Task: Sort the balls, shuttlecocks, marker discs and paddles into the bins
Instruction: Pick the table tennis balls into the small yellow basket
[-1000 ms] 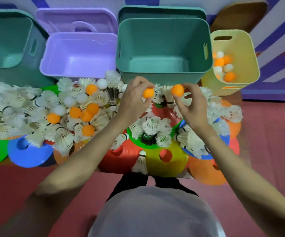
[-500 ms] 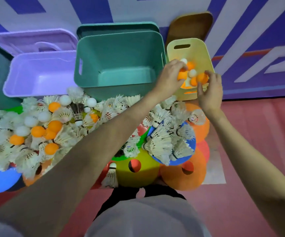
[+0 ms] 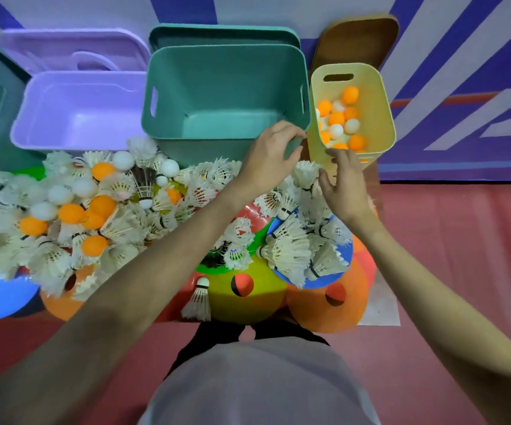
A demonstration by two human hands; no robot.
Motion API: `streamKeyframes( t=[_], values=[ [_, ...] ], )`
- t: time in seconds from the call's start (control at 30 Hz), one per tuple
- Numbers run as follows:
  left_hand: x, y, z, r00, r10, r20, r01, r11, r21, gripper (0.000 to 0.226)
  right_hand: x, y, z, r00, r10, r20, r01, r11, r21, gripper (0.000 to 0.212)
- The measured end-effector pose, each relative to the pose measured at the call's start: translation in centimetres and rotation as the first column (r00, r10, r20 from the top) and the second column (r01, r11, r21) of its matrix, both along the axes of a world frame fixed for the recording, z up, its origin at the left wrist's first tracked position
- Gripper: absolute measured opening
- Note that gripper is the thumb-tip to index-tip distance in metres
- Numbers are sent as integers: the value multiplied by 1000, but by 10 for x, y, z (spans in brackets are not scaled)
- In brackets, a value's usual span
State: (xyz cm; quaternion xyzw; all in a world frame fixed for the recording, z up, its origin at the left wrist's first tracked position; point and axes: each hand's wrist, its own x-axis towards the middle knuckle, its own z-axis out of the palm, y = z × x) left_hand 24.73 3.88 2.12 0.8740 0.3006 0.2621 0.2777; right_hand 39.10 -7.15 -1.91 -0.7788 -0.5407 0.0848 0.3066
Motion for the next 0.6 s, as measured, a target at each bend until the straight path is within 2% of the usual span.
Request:
streamKeyframes(
  t=[0.17,0.33,0.6],
  values=[
    [-89,-3,5,990,135,-44,-136,991,-15,24,-70,20,9,980,201,-6,-201,979,-21,37],
    [-183,10,5,938,328,-112,-332,943,-27,25,-138,48,14,938,347,5,-346,935,-75,38],
    [-291,61,-8,846,470,-250,-479,877,26,25,-216,90,15,886,464,21,-456,878,-148,42]
  ],
)
